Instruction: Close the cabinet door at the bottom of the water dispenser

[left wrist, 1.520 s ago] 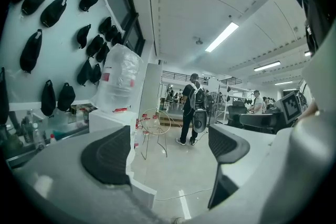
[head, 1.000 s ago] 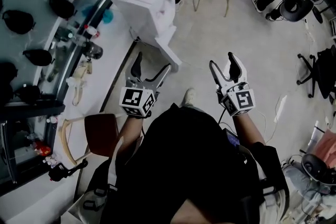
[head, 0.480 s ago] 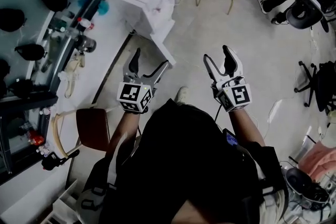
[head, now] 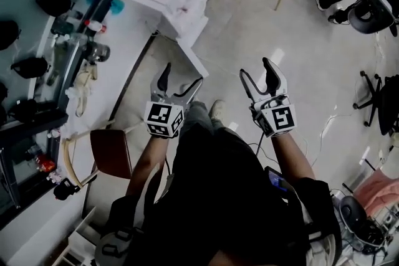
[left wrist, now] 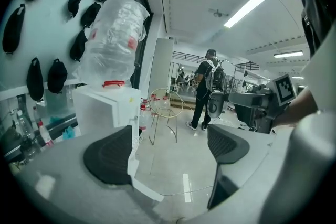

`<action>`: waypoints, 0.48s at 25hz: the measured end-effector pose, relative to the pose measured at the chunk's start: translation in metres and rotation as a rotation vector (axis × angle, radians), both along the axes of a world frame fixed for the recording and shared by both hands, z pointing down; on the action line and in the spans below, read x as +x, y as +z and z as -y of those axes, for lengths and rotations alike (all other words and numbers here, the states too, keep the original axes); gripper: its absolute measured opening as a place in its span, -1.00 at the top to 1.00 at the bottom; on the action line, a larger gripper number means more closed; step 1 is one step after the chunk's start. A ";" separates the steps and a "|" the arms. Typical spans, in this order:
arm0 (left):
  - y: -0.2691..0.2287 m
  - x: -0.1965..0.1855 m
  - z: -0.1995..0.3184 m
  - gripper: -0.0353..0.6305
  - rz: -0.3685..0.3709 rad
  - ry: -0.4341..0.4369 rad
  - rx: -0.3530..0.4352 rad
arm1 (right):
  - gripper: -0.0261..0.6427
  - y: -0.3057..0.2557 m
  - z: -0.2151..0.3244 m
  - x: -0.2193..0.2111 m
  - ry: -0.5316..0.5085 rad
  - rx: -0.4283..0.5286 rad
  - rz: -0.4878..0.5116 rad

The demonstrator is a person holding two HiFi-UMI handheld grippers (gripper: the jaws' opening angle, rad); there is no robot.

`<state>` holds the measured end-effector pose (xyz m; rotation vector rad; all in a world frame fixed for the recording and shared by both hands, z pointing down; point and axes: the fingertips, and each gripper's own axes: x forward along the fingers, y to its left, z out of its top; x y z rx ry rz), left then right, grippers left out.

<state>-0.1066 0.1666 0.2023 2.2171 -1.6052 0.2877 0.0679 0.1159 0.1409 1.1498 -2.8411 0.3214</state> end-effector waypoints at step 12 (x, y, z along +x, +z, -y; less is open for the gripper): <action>0.127 -0.018 0.023 -0.48 0.008 0.039 -0.163 | 0.05 0.114 0.021 -0.017 0.023 -0.104 -0.121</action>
